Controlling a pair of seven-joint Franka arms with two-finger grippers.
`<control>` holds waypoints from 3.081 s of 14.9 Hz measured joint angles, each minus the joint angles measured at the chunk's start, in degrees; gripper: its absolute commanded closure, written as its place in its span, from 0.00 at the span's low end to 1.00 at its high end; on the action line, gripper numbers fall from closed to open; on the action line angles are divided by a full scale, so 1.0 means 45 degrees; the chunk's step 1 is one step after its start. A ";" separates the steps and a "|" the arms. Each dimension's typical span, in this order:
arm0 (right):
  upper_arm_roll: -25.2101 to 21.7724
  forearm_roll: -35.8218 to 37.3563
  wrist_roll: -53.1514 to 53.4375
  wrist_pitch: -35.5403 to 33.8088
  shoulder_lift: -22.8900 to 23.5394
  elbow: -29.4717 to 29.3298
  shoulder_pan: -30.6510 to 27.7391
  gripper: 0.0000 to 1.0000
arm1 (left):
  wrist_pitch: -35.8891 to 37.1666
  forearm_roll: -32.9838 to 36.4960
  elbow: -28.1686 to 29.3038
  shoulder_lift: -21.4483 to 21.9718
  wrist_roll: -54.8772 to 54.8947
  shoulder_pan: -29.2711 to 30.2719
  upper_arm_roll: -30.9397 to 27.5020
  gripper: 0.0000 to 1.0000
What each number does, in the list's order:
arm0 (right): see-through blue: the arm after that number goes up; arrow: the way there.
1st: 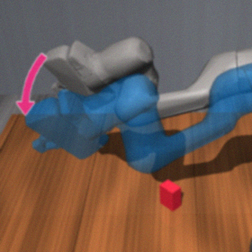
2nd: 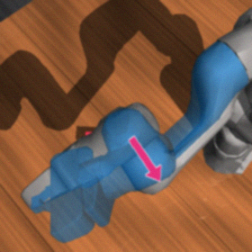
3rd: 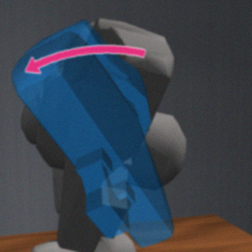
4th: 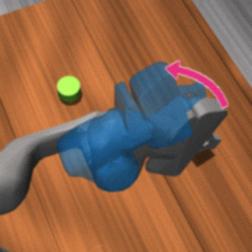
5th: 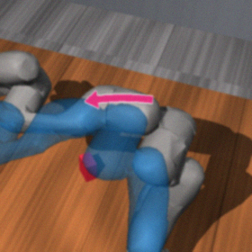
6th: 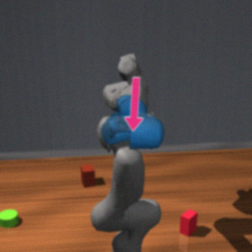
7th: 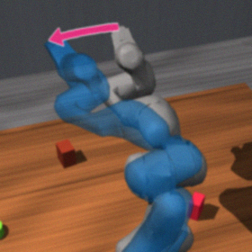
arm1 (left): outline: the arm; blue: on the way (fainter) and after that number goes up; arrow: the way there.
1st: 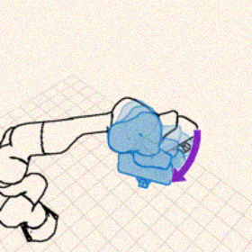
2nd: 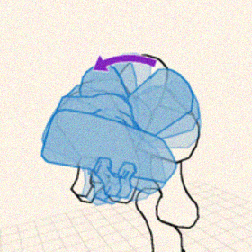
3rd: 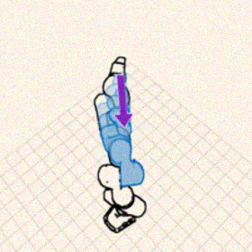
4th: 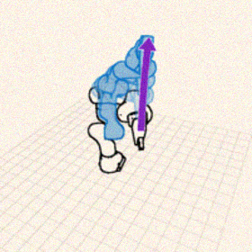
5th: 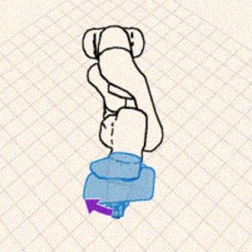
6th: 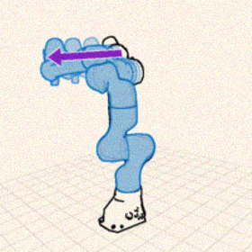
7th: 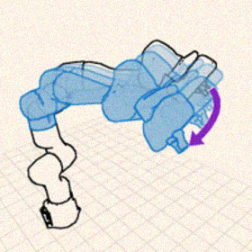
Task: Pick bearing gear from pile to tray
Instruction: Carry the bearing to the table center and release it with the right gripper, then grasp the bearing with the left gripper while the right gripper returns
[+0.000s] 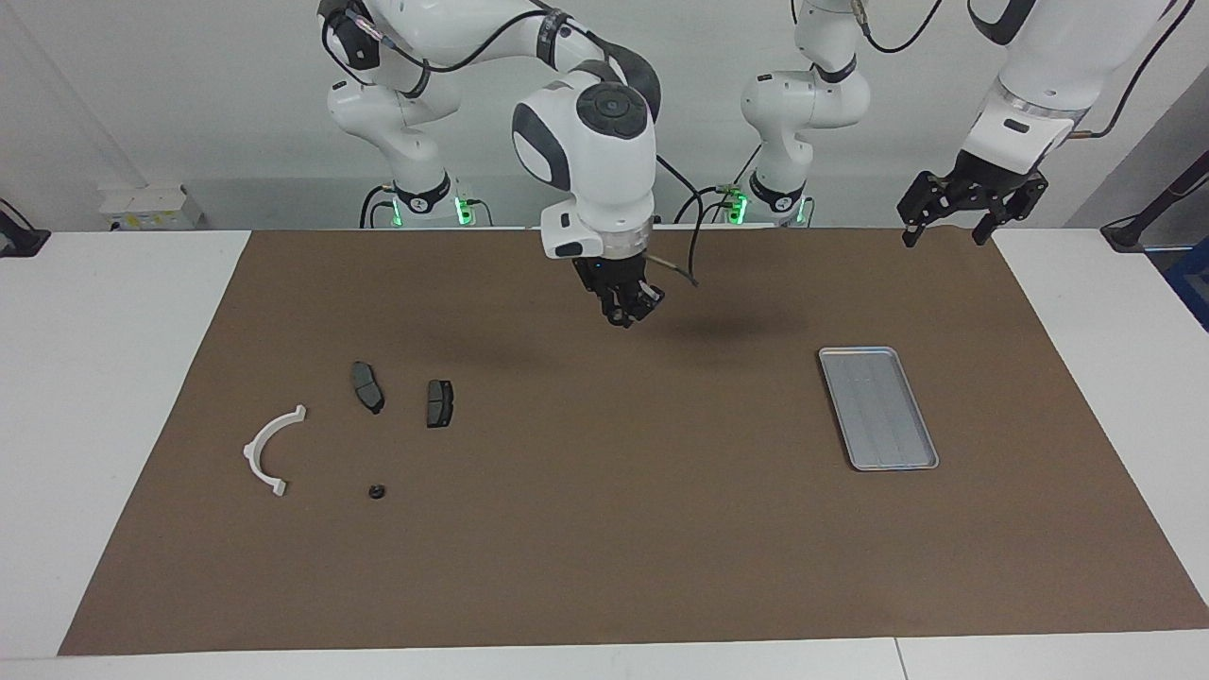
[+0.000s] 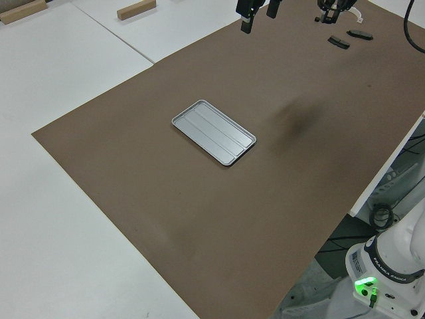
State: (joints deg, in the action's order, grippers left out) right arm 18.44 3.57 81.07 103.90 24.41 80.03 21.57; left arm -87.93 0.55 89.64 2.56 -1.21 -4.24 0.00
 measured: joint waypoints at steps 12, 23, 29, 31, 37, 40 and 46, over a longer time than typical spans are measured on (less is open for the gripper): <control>-0.0082 0.0935 0.1993 0.4130 0.2433 0.1586 0.1301 1.00 | 0.0000 0.0000 0.0000 0.0000 0.0000 0.0000 0.0000 0.00; -0.0175 0.0972 0.1993 0.5461 0.2515 0.2464 0.1179 0.49 | -0.0045 0.0000 0.0000 0.0002 -0.0016 -0.0011 0.0163 0.00; -0.0230 0.1004 0.1994 0.3931 0.2366 0.1486 0.0777 0.00 | -0.0785 -0.0002 0.0830 0.0217 -0.0013 -0.0054 0.0180 0.00; -0.0230 0.1004 0.1985 0.2863 0.2185 0.0697 0.0220 0.00 | -0.1657 -0.0016 0.1645 0.0388 -0.0260 -0.0531 0.0187 0.00; -0.0201 0.0999 -0.3364 0.1218 0.1141 -0.0159 -0.2479 0.00 | -0.4455 -0.0016 0.3269 -0.0548 -0.3514 -0.3299 0.0260 0.00; -0.0216 0.0999 -0.7291 0.1052 0.0936 -0.0111 -0.3829 0.00 | -0.5752 -0.0016 0.3429 -0.1677 -0.4688 -0.4229 0.0263 0.00; -0.0223 0.1004 -1.1825 0.1482 0.0938 0.0824 -0.6505 0.00 | -0.7777 0.0875 0.4309 -0.2756 -0.7018 -0.5468 0.0243 0.00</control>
State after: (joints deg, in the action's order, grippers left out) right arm 17.44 8.09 27.86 110.57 28.63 83.74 -7.70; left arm -122.92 4.49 109.03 -9.84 -32.79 -28.85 1.09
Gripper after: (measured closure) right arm 0.000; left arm 0.000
